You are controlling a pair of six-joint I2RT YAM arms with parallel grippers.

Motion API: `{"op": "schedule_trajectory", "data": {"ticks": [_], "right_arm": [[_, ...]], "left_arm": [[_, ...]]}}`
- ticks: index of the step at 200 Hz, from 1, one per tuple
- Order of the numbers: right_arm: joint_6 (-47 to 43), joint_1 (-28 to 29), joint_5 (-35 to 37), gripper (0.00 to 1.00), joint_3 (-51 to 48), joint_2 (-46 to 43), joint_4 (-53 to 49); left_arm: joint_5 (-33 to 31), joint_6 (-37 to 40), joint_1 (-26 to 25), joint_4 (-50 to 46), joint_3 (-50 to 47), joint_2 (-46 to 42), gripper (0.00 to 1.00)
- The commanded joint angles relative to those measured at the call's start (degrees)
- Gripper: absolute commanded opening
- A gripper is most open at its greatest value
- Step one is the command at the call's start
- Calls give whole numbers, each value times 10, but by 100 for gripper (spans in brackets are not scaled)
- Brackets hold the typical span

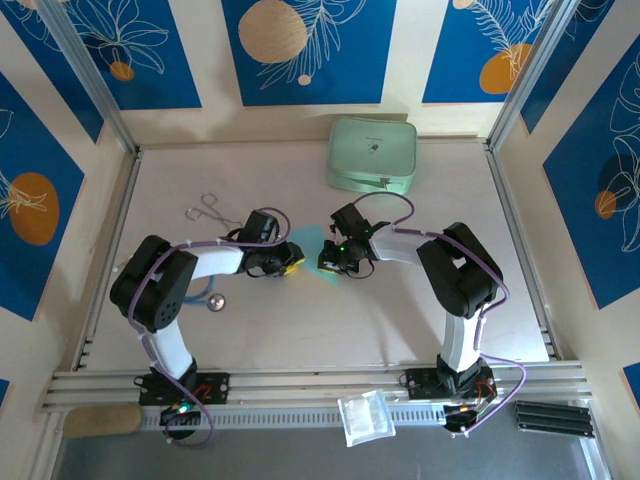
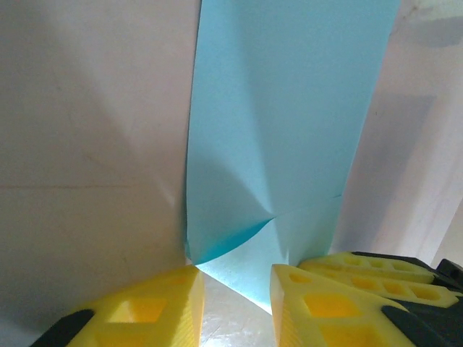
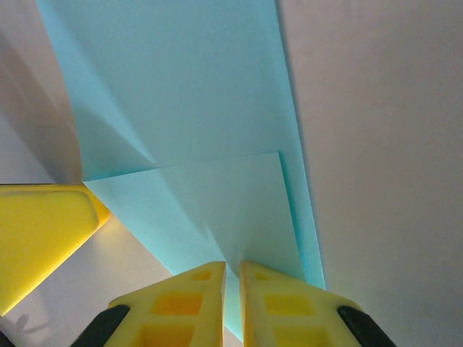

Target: Fold a paper plane with a square sheet of paper (pick it up from the middle)

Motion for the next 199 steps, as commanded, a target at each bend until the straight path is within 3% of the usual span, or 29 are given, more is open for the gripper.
{"op": "schedule_trajectory", "data": {"ticks": [1,162,199], "right_arm": [[4,-3,-14,15,-12,15,-3],[-13,-12,-21,15,-23,10,8],[-22,-16,-28,17,-30,0,19]], "left_arm": [[17,-5,4,20,13,9,29],[90,-3,36,100,20,47,26],[98,-1,39,113,19,50,21]]}}
